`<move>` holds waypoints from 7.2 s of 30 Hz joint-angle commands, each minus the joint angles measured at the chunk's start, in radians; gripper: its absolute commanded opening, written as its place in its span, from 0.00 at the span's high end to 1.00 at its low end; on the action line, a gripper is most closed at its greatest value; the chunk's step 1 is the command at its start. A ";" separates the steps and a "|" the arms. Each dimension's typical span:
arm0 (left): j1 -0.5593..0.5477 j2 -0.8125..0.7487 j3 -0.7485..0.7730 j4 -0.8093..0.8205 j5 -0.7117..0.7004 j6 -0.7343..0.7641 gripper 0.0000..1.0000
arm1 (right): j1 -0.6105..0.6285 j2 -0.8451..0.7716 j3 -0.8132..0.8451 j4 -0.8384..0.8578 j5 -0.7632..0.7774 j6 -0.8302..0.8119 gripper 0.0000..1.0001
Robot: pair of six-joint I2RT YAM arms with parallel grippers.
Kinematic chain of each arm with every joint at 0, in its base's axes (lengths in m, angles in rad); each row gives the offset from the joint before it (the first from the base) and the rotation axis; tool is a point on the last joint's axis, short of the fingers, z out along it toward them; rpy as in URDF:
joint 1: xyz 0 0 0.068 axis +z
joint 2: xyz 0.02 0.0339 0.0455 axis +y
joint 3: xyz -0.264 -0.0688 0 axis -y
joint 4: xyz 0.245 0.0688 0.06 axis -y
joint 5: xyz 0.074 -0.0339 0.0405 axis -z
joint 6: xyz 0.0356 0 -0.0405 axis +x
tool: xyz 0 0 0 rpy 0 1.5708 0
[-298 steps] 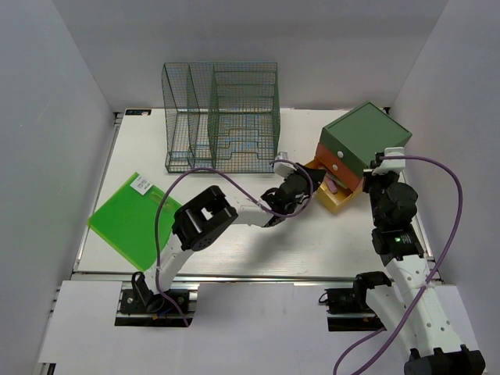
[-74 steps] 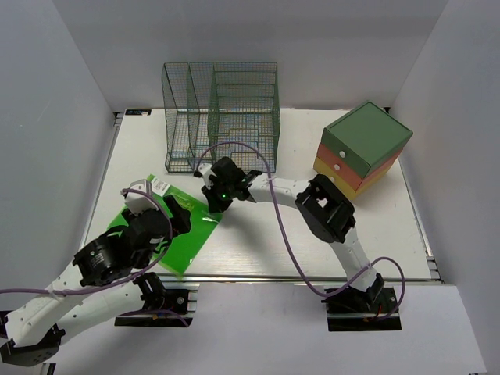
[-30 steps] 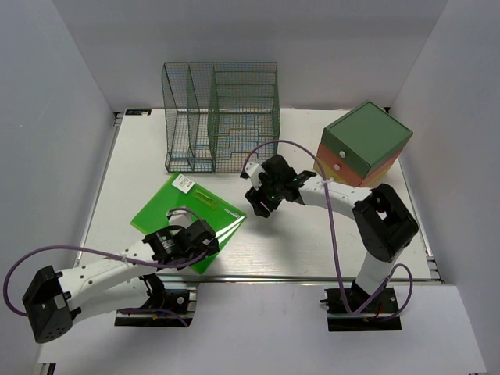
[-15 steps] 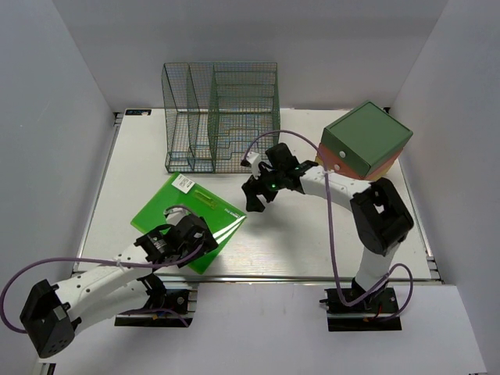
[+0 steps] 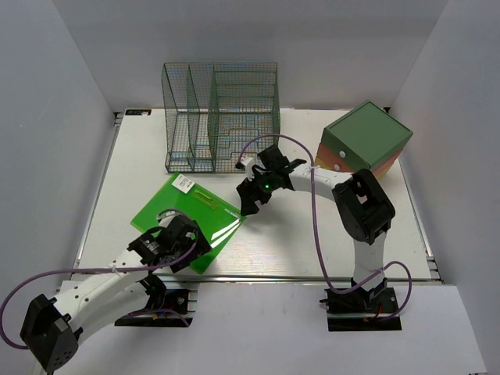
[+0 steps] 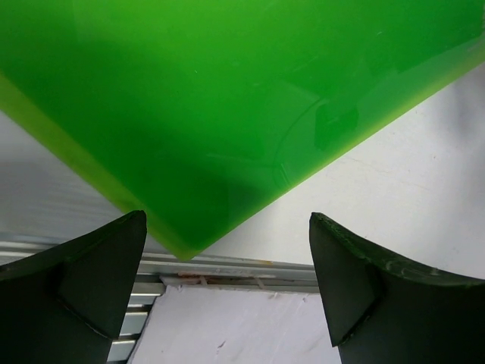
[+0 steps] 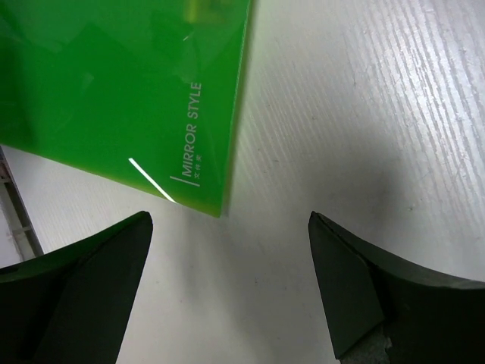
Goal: Organize the desk
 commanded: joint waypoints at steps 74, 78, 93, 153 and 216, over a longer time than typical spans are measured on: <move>0.116 0.125 -0.068 0.044 0.068 -0.080 0.02 | 0.141 0.090 0.105 -0.036 -0.605 0.079 0.40; 0.116 0.126 -0.069 0.050 0.071 -0.078 0.02 | 0.144 0.102 0.102 -0.034 -0.612 0.088 0.40; 0.125 0.149 -0.075 0.079 0.077 -0.062 0.02 | 0.175 0.183 0.091 -0.019 -0.465 0.151 0.42; 0.171 0.160 -0.060 0.117 0.146 0.043 0.03 | 0.318 0.296 0.230 -0.303 -0.399 -0.003 0.37; 0.171 -0.352 0.526 -0.157 0.154 0.475 0.02 | -0.005 -0.356 0.466 -0.436 -0.361 -0.043 1.00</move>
